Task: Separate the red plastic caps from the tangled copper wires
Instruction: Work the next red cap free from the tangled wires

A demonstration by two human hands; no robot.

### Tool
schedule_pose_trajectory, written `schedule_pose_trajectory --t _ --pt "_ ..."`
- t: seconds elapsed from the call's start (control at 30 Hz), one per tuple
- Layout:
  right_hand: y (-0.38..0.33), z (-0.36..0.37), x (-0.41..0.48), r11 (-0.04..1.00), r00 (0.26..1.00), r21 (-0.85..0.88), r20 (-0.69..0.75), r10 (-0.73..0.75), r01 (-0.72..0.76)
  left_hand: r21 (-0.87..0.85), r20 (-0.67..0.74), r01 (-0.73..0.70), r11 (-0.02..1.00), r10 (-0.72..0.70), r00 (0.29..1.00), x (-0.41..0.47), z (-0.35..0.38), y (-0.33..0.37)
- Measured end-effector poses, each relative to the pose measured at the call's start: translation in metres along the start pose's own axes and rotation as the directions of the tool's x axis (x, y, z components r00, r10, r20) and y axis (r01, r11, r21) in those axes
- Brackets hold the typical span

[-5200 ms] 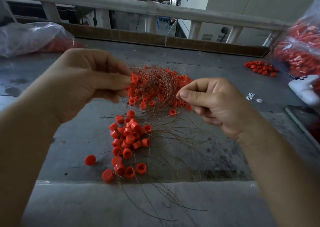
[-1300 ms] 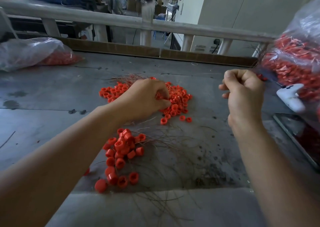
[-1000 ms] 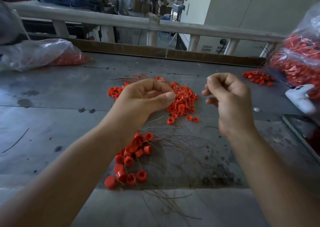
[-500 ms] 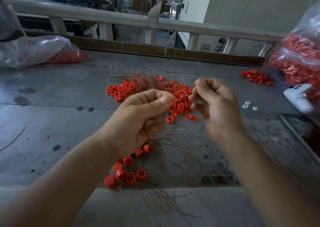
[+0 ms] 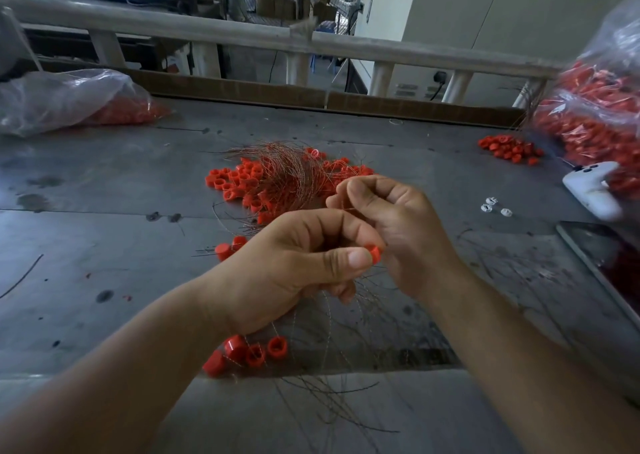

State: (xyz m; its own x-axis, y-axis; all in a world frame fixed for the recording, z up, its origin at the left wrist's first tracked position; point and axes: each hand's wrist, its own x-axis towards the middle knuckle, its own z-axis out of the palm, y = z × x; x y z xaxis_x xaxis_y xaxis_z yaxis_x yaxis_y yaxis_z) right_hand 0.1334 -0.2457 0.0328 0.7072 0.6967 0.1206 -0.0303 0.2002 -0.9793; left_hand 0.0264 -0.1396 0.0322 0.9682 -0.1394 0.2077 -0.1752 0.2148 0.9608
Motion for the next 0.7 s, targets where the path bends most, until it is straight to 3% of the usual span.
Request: schedule_pose_trajectory --t 0.17,0.37,0.43,0.47,0.53,0.57,0.63,0.7 --pt "-0.011 -0.004 0.000 0.963 0.999 0.267 0.053 0.007 -0.021 0.004 -0.092 0.012 1.000 -0.011 0.996 -0.001 -0.009 0.004" --pt "-0.016 -0.010 0.004 0.957 1.000 0.288 0.016 -0.019 0.013 -0.018 -0.079 0.027 0.999 -0.029 0.996 -0.005 -0.022 0.009" --pt "-0.016 -0.014 0.005 0.987 0.990 0.113 -0.088 -0.106 0.115 -0.016 -0.075 0.032 0.999 -0.033 0.997 -0.006 -0.024 0.009" --pt "-0.015 -0.015 0.005 0.975 0.968 -0.109 -0.144 -0.207 0.192 -0.015 -0.070 0.035 0.999 -0.036 0.997 -0.006 -0.025 0.009" --pt "-0.010 -0.016 0.005 0.790 0.888 -0.536 -0.149 -0.435 0.297 0.000 -0.052 0.053 0.999 -0.053 0.997 -0.006 -0.024 0.008" --pt "-0.008 -0.015 0.004 0.713 0.857 -0.627 -0.136 -0.497 0.314 0.014 -0.043 0.066 0.998 -0.066 0.997 -0.006 -0.023 0.007" --pt "-0.006 -0.013 0.003 0.679 0.825 -0.656 -0.150 -0.545 0.330 0.042 -0.037 0.091 0.995 -0.089 0.995 -0.004 -0.019 0.004" --pt "-0.007 -0.012 0.003 0.736 0.834 -0.597 -0.193 -0.517 0.318 0.064 -0.036 0.106 0.992 -0.104 0.994 -0.003 -0.016 0.002"
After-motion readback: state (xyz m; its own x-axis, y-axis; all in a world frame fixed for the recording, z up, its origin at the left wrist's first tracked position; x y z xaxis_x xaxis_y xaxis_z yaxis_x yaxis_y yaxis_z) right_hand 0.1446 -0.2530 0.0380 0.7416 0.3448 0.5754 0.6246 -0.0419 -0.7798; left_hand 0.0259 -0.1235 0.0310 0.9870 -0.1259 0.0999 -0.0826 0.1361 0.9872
